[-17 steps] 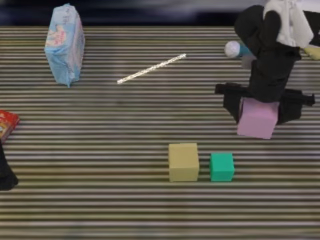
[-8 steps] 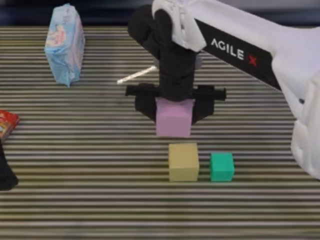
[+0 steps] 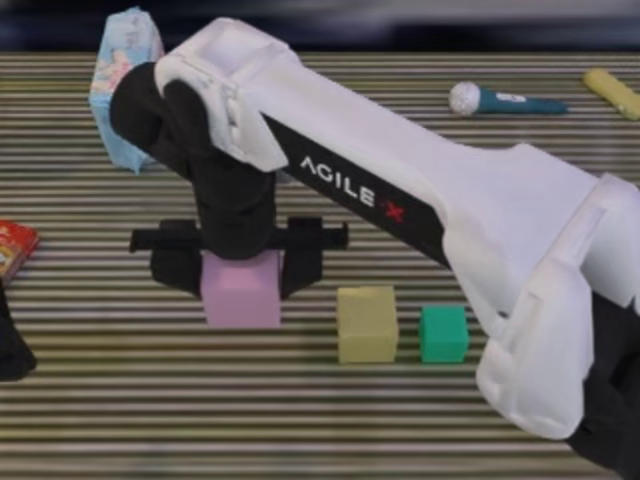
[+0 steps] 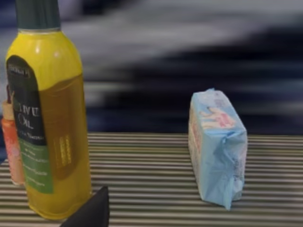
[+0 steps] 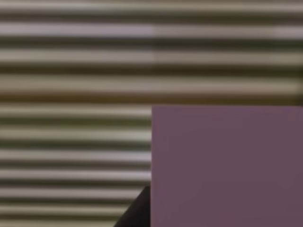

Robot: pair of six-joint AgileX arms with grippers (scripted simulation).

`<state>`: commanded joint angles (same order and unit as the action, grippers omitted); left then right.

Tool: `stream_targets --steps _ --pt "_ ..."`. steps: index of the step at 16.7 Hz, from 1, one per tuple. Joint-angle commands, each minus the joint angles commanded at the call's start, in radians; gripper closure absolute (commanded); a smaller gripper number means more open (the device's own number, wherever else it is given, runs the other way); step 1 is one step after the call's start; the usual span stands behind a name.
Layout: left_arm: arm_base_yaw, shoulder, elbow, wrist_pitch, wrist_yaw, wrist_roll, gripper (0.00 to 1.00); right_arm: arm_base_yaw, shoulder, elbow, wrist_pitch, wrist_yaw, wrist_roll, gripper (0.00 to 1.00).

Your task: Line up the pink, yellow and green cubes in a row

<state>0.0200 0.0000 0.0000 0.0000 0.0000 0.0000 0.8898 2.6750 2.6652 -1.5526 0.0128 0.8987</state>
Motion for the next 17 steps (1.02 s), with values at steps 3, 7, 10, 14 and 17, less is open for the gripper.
stream_targets --steps 3,7,10,14,17 --pt "0.0 0.0 0.0 0.0 0.0 0.0 0.0 0.001 0.001 0.002 -0.001 0.0 0.001 1.0" --pt "0.0 0.0 0.0 0.0 0.0 0.0 0.0 -0.001 -0.009 -0.04 0.041 0.0 0.0 1.0" --pt "0.0 0.0 0.0 0.0 0.0 0.0 0.0 -0.002 -0.021 -0.161 0.142 0.0 0.001 1.0" --pt "0.0 0.0 0.0 0.0 0.0 0.0 0.0 0.001 -0.035 -0.324 0.286 -0.001 0.001 1.0" --pt "0.0 0.0 0.0 0.0 0.0 0.0 0.0 0.002 -0.038 -0.351 0.313 0.0 0.001 1.0"
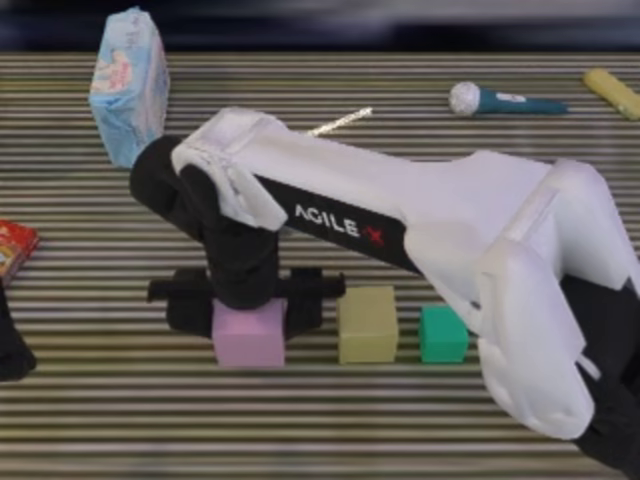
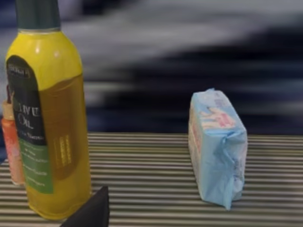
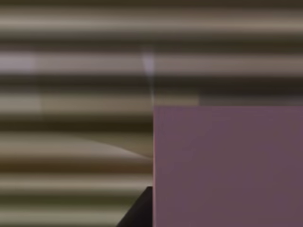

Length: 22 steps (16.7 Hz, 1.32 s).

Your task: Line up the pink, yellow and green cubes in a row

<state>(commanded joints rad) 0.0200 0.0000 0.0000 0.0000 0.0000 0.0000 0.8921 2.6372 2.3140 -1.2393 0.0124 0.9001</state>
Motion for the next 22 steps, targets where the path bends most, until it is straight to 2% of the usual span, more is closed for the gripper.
stream_targets --steps 2,15,22 --pt "0.0 0.0 0.0 0.0 0.0 0.0 0.0 0.0 0.0 0.0 0.0 0.0 0.0 1.0" --pt "0.0 0.0 0.0 0.0 0.0 0.0 0.0 0.0 0.0 0.0 0.0 0.0 0.0 0.02" --pt "0.0 0.0 0.0 0.0 0.0 0.0 0.0 0.0 0.0 0.0 0.0 0.0 0.0 0.0"
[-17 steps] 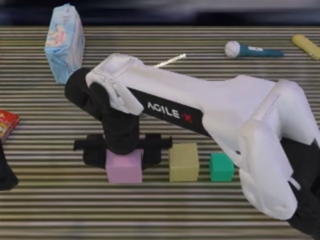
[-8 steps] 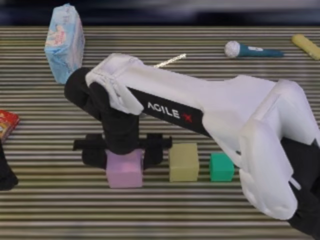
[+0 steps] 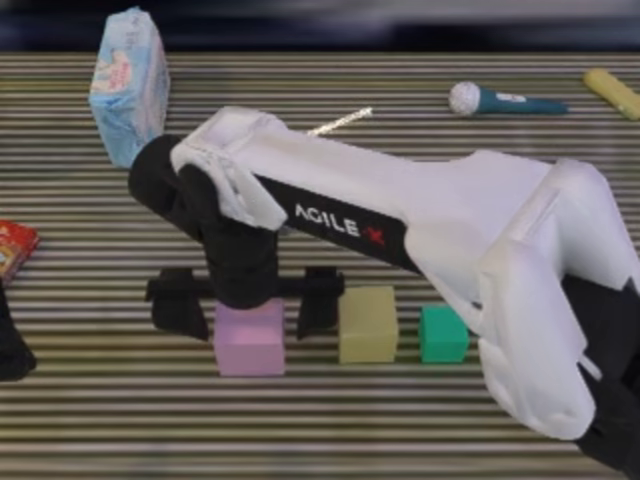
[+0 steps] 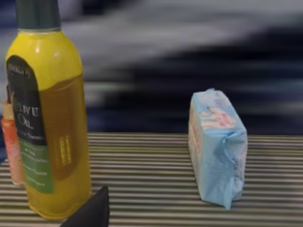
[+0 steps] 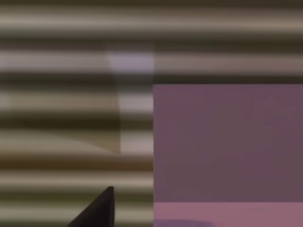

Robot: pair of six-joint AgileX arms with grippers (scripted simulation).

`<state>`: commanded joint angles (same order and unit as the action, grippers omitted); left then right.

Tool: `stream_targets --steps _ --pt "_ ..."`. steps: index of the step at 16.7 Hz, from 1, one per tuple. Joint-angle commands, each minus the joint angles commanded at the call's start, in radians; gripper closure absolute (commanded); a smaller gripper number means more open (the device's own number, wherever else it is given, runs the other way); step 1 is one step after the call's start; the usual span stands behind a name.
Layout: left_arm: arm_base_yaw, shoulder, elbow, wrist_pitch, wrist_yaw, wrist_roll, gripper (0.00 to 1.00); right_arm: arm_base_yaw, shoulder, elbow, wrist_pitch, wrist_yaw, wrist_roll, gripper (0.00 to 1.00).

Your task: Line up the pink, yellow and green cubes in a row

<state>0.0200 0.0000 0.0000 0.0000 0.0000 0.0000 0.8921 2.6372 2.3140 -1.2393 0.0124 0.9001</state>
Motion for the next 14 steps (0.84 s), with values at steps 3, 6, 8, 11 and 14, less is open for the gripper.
stream_targets --steps 3,6,8,11,14 --pt "0.0 0.0 0.0 0.0 0.0 0.0 0.0 -0.001 0.001 0.003 -0.003 0.0 0.0 0.0" --pt "0.0 0.0 0.0 0.0 0.0 0.0 0.0 0.003 0.017 0.076 -0.073 0.001 0.001 0.0" --pt "0.0 0.0 0.0 0.0 0.0 0.0 0.0 0.004 0.03 0.173 -0.152 0.001 0.003 0.0" --pt "0.0 0.0 0.0 0.0 0.0 0.0 0.0 0.007 0.044 0.315 -0.271 0.001 0.002 0.0" --pt "0.0 0.0 0.0 0.0 0.0 0.0 0.0 0.007 0.046 0.368 -0.322 0.001 0.0 0.0"
